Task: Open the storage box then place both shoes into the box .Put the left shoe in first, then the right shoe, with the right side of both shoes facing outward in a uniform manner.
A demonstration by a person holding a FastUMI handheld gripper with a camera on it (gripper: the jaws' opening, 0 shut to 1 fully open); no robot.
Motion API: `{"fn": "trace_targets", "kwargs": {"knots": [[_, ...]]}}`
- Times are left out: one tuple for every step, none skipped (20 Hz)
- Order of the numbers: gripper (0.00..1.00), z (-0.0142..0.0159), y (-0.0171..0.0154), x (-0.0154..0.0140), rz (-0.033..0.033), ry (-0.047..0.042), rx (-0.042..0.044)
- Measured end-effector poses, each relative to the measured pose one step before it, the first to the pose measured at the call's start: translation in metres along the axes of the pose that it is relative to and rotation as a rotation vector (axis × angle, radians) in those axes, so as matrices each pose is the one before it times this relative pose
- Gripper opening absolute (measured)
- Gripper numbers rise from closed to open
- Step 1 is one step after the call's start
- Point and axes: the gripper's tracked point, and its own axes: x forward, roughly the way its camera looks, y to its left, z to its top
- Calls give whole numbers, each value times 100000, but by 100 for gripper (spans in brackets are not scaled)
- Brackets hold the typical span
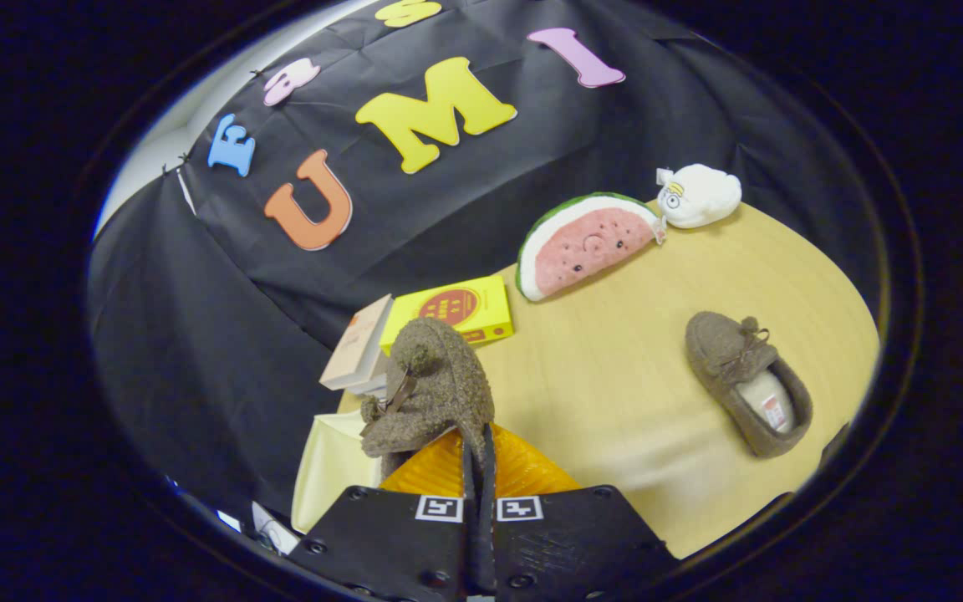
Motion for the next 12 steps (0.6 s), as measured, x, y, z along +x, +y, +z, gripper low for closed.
{"fn": "trace_targets", "kwargs": {"knots": [[0, -294, 1686, -67, 955, -974, 534], [0, -431, 1623, 121, 580, -827, 622], [0, -683, 1563, 293, 360, -630, -206], [0, -803, 1611, 327, 463, -167, -1349], [0, -962, 1447, 398, 364, -91, -765], [0, -1023, 1444, 383, 464, 695, -74], [0, -214, 1211, 394, 738, 296, 285], [0, -855, 1102, 495, 397, -458, -322], [0, -651, 730, 440, -567, -755, -400], [0, -745, 475, 566, -1320, -876, -43], [0, -993, 430, 648, -1286, -109, -383], [0, -873, 322, 508, -838, 716, 223]]}}
